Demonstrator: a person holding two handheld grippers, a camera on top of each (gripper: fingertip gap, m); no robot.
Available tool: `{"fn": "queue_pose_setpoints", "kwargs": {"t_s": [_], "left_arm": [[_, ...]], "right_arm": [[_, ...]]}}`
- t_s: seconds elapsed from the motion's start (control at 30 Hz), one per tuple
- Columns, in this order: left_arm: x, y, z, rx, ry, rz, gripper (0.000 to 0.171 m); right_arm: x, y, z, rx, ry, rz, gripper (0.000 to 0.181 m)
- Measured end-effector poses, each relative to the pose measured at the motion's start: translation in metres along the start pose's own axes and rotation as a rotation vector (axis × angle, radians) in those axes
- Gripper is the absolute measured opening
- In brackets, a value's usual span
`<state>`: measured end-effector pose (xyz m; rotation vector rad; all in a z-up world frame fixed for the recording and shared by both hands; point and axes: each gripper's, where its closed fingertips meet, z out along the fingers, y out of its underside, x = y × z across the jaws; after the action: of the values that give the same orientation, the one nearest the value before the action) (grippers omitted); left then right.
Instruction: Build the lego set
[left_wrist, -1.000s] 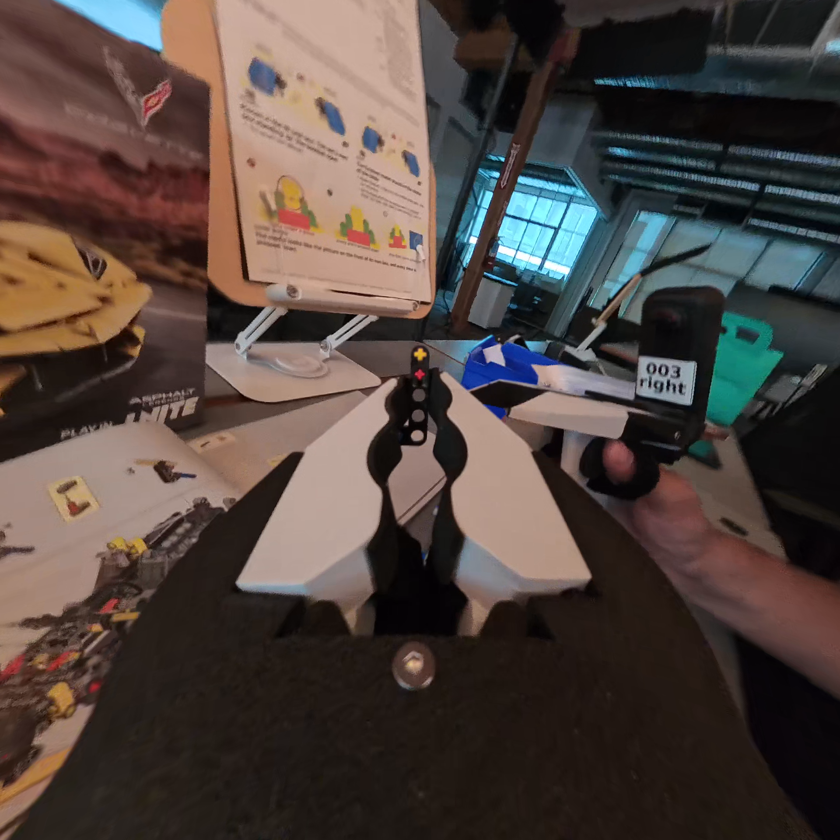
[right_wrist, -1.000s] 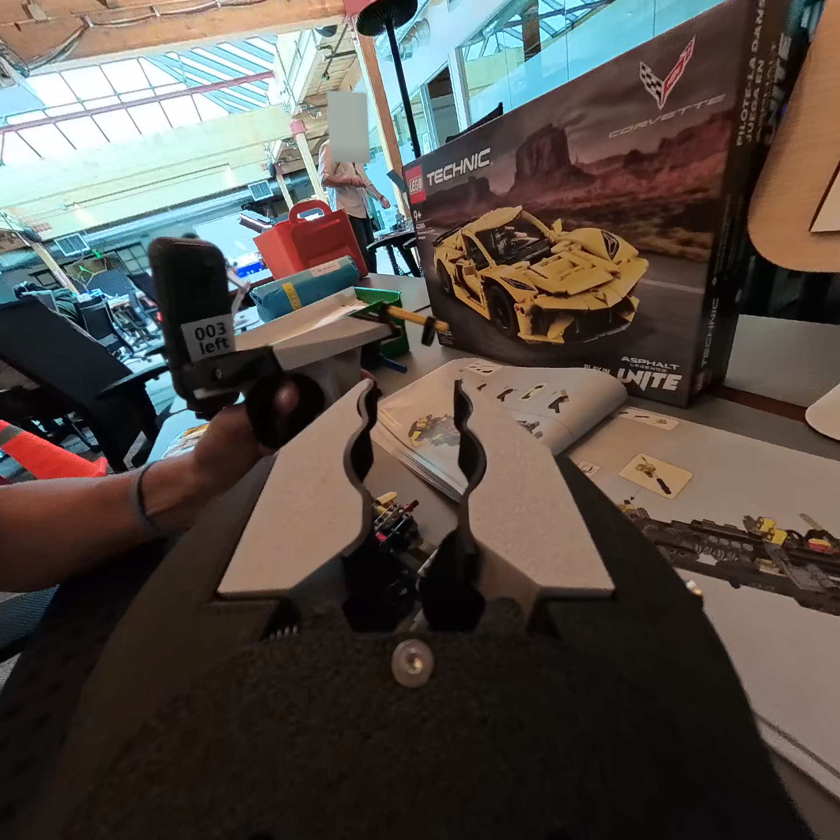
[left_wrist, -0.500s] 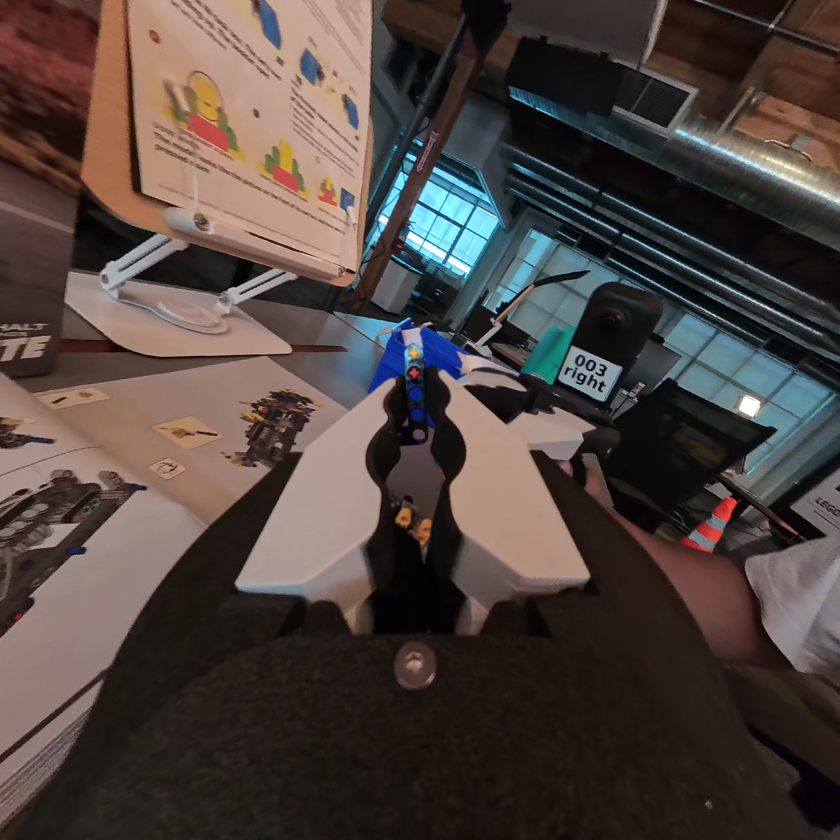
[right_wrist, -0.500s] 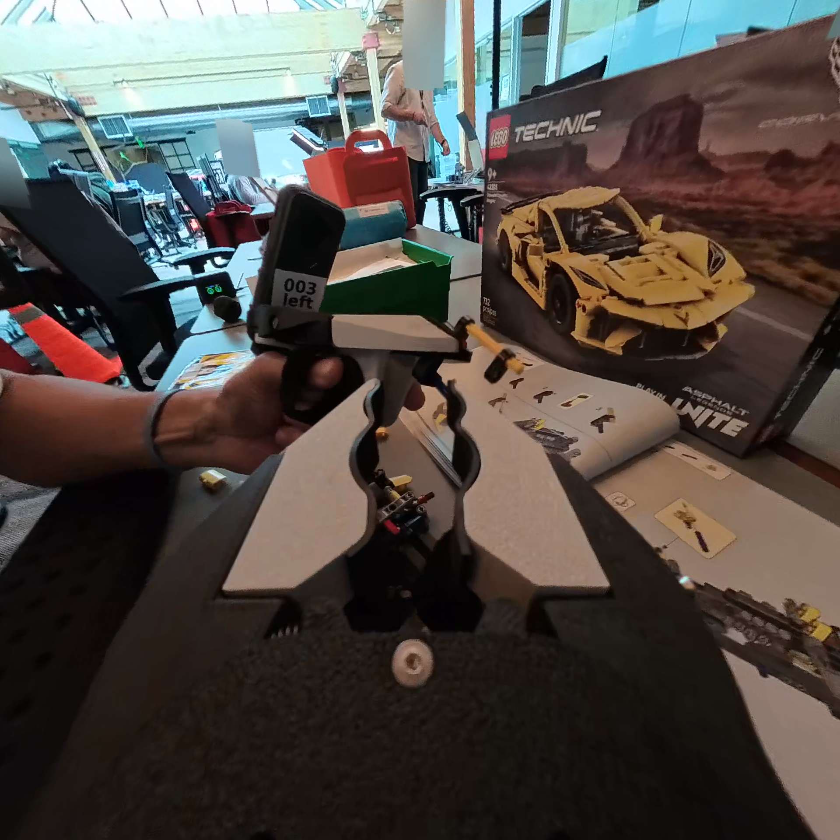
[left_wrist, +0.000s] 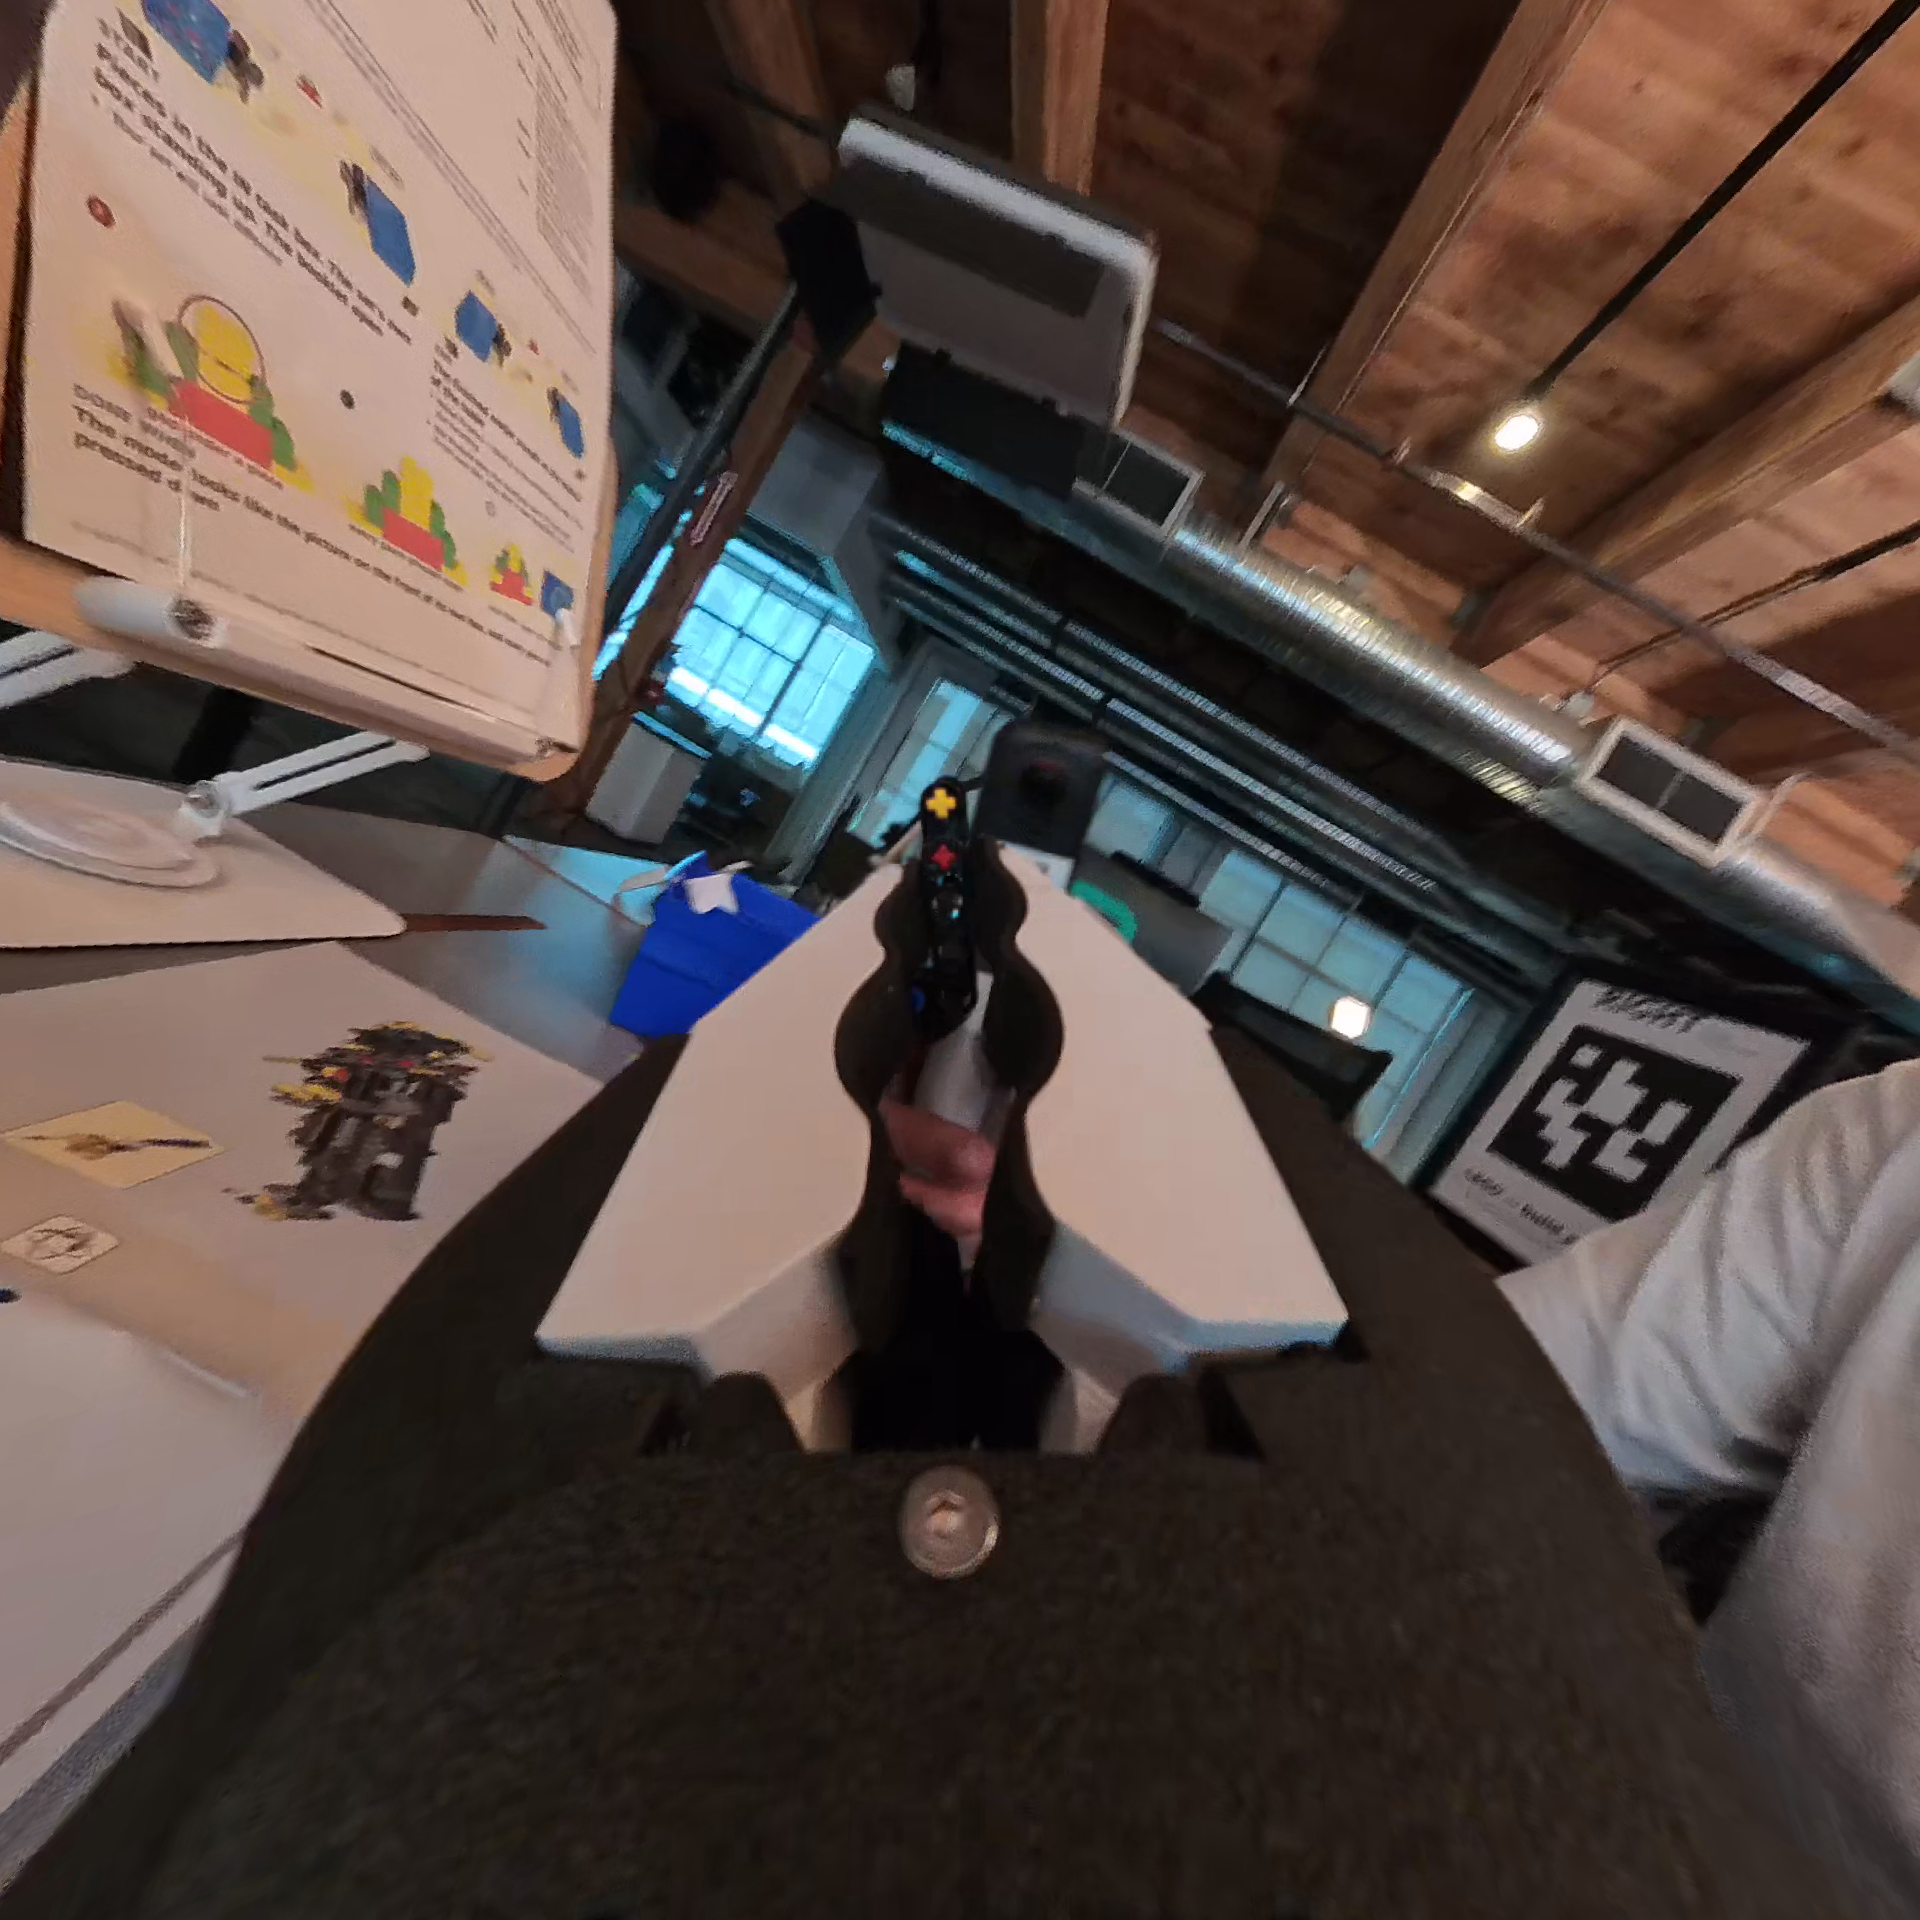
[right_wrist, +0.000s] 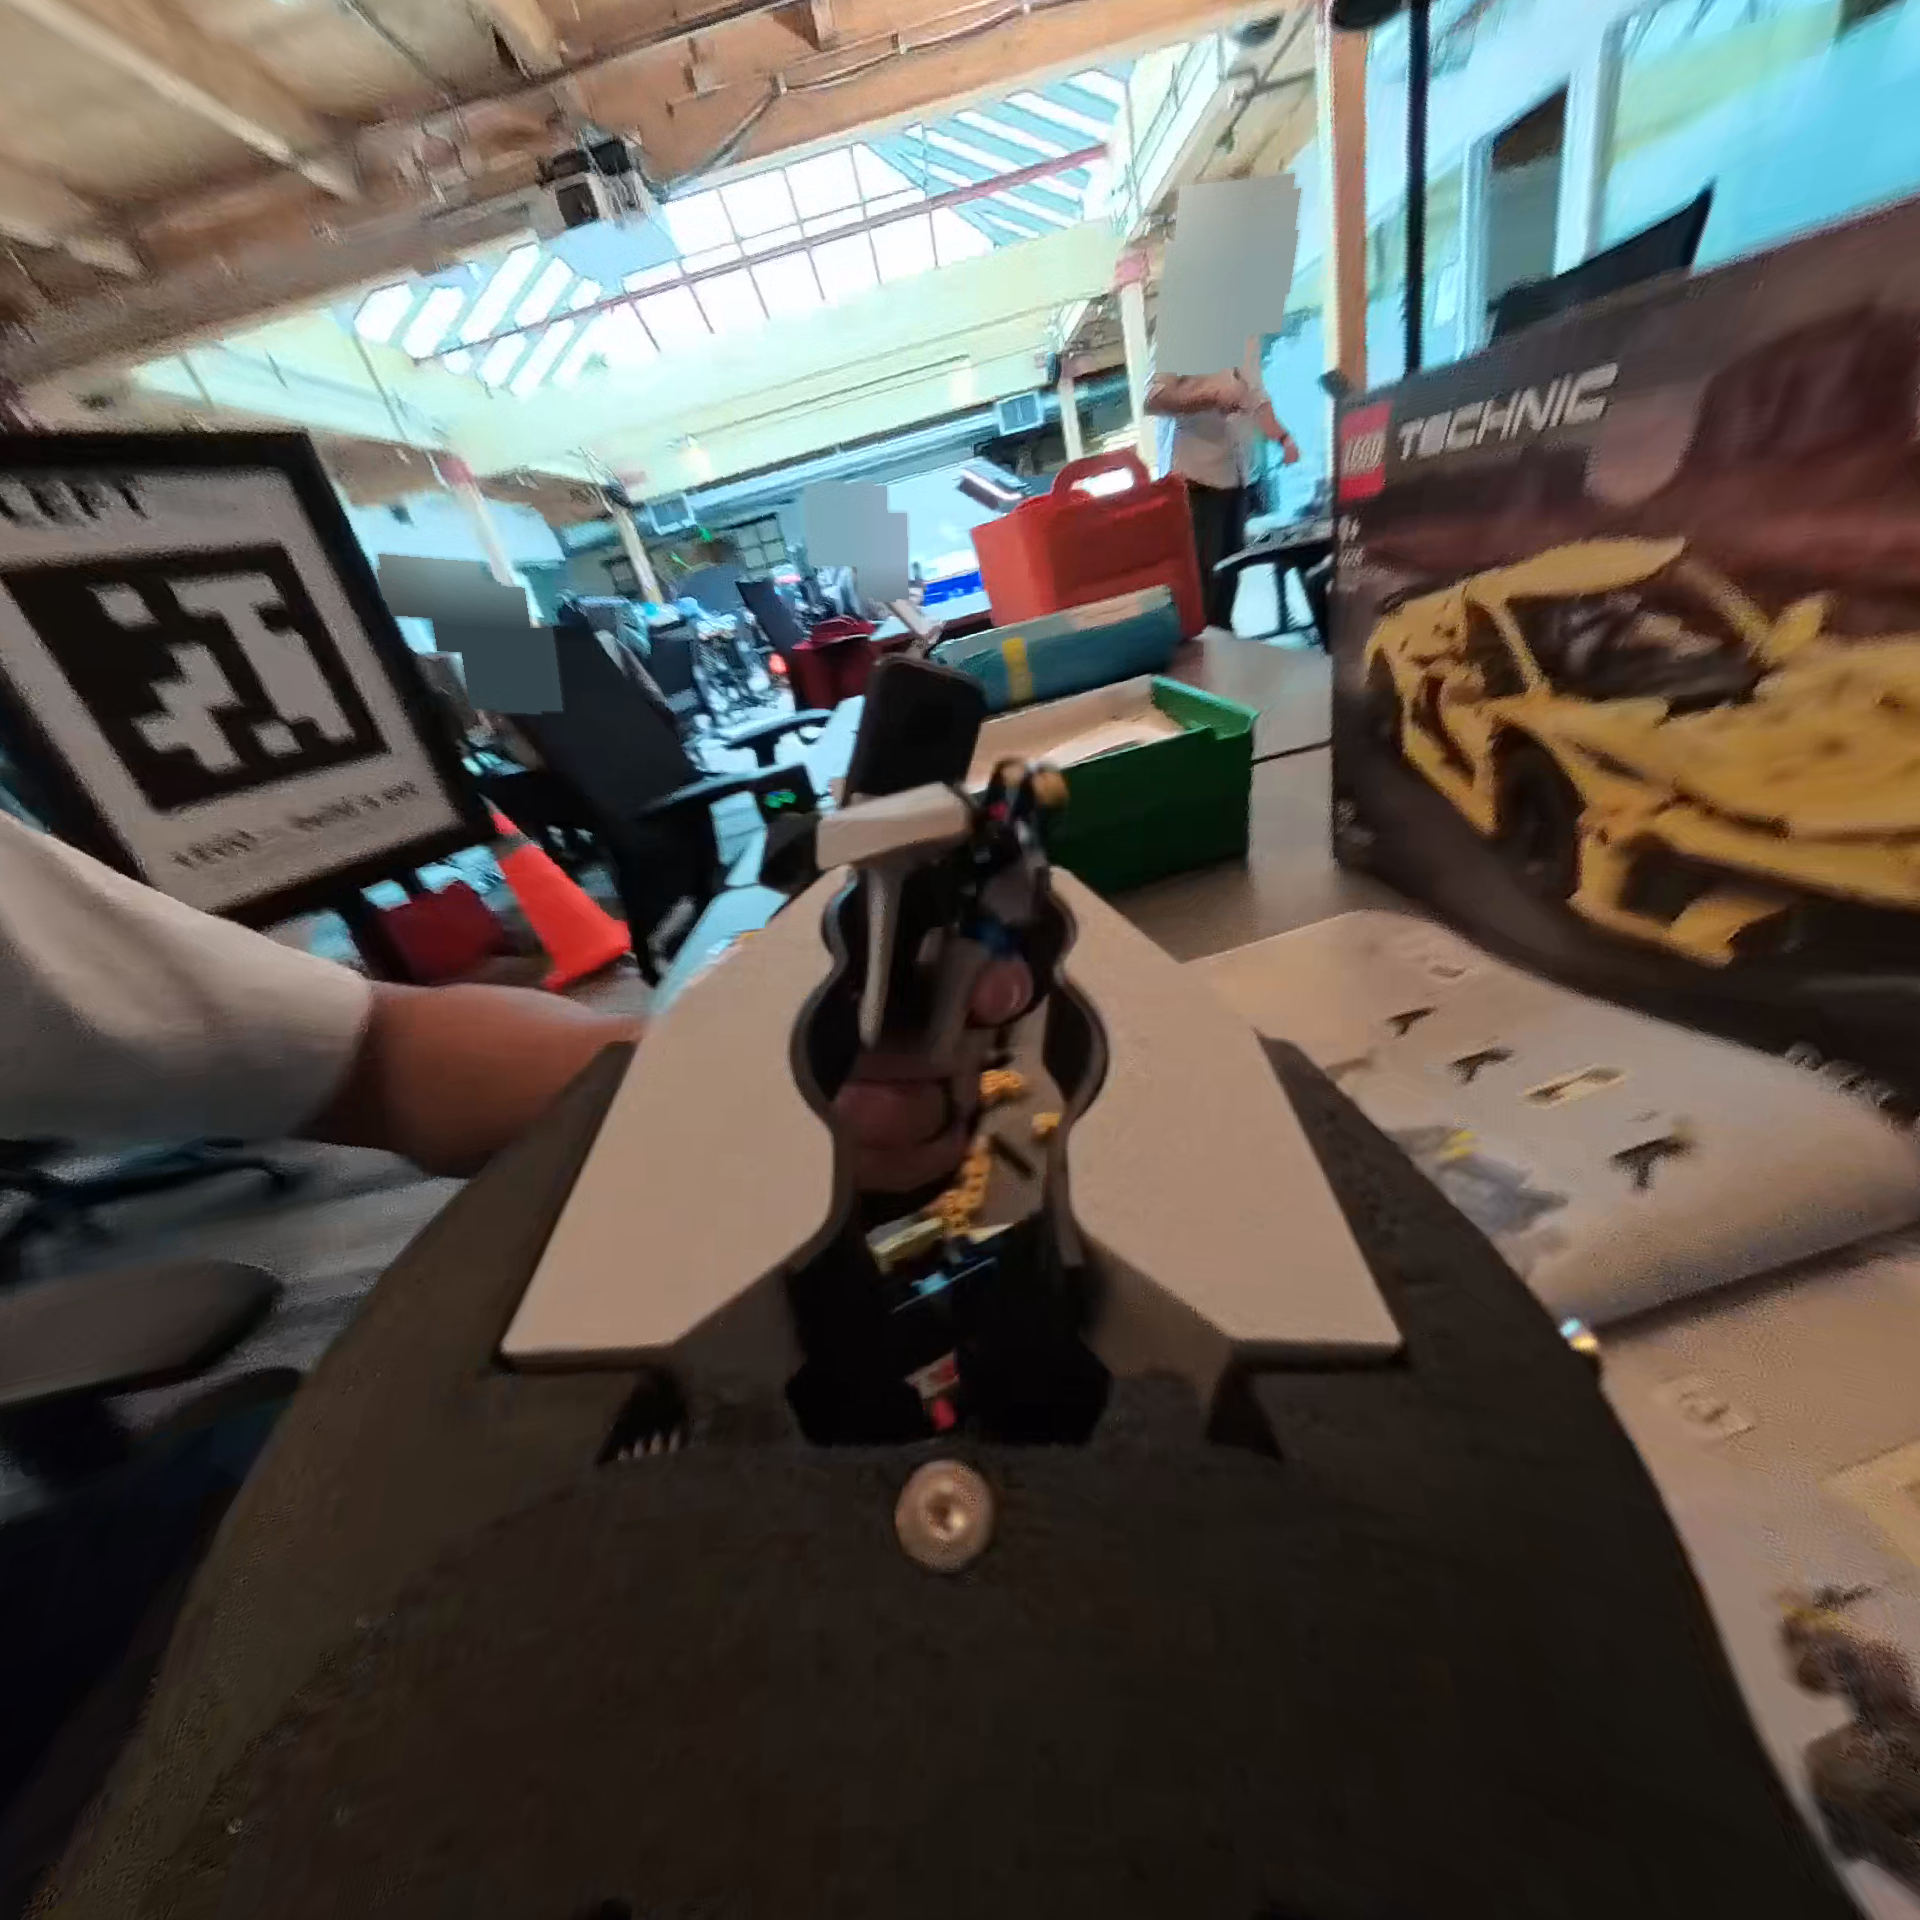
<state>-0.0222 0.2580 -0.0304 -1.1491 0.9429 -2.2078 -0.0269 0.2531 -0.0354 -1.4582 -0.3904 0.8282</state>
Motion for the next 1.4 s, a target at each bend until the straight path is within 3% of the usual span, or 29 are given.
{"fn": "queue_pose_setpoints", "kwargs": {"t_s": [0.1,0.23,0.3,0.37,0.43,0.73,0.9,1.03,1.17,1.27,1.4], "left_arm": [[0.009,0.003,0.003,0.013,0.07,-0.051,0.004],[0.02,0.019,0.01,-0.048,0.109,0.017,0.004],[0.024,0.022,0.011,-0.057,0.116,0.053,0.005],[0.028,0.021,0.011,-0.051,0.128,0.063,0.004],[0.029,0.023,0.012,-0.061,0.124,0.086,0.004],[0.037,0.04,0.014,-0.14,0.162,0.12,0.005],[0.03,0.054,0.013,-0.182,0.202,0.076,0.005],[0.03,0.051,0.007,-0.224,0.18,0.172,0.004],[0.035,0.05,0.007,-0.257,0.175,0.251,0.004],[0.044,0.052,0.004,-0.296,0.191,0.283,0.004],[0.044,0.054,0.002,-0.387,0.084,0.547,0.005]], "right_arm": [[-0.01,-0.003,-0.021,0.099,-0.008,0.066,0.029],[-0.019,-0.01,-0.041,0.108,0.024,0.052,0.029],[-0.026,-0.019,-0.041,0.125,0.001,0.046,0.033],[-0.028,-0.01,-0.037,0.066,0.002,0.018,0.036],[-0.023,-0.005,-0.035,0.063,0.027,0.025,0.031],[-0.034,-0.008,-0.04,0.119,-0.132,0.152,0.012],[-0.026,0.002,-0.041,0.063,-0.089,0.152,0.006],[-0.026,0.008,-0.037,-0.005,-0.079,0.171,0.006],[-0.031,-0.001,-0.031,0.026,-0.095,0.208,0.006],[-0.04,0.001,-0.03,-0.014,-0.129,0.145,0.006],[-0.047,0.001,-0.031,-0.03,-0.142,0.095,0.006]]}}
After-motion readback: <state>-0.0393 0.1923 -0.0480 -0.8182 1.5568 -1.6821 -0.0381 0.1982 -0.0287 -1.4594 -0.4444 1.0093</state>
